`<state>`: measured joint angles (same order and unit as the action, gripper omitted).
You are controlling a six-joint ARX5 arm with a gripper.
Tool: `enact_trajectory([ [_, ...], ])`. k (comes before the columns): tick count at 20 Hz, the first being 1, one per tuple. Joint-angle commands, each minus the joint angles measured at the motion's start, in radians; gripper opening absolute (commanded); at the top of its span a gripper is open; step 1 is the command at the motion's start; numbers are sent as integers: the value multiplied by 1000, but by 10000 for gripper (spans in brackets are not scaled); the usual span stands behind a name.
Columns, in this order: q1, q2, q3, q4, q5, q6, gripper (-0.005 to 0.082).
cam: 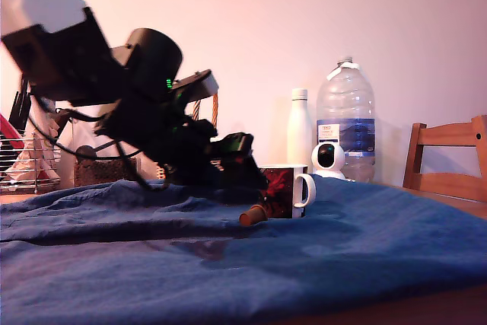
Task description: Pick up the coffee capsules on the table and drop them inside the coffee cup
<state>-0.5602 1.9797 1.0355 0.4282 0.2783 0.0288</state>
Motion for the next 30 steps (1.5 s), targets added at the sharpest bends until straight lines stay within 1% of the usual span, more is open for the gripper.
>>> enact_trajectory([
  [1,1,44,13,-20,1,-3,608],
  [9,1,110,87,-123,2,-7,606],
  [12,-1,115,93,-123,-2,-5,593],
  [14,-1,115,95,-123,-14,-5,504],
  [17,-1,115,96,-147,-22,-2,280],
  [18,-1,115,96,-151,-22,-2,237],
  [20,-1,115,97,-151,-22,-2,213],
  [25,-1,114,99,-136,-18,-2,213],
  [26,-1,113,104,-137,2,0,213],
  [27,-1,113,110,-137,35,23,213],
  [29,-1,100,117,-136,101,26,213],
  [30,-1,90,117,-137,138,61,212],
])
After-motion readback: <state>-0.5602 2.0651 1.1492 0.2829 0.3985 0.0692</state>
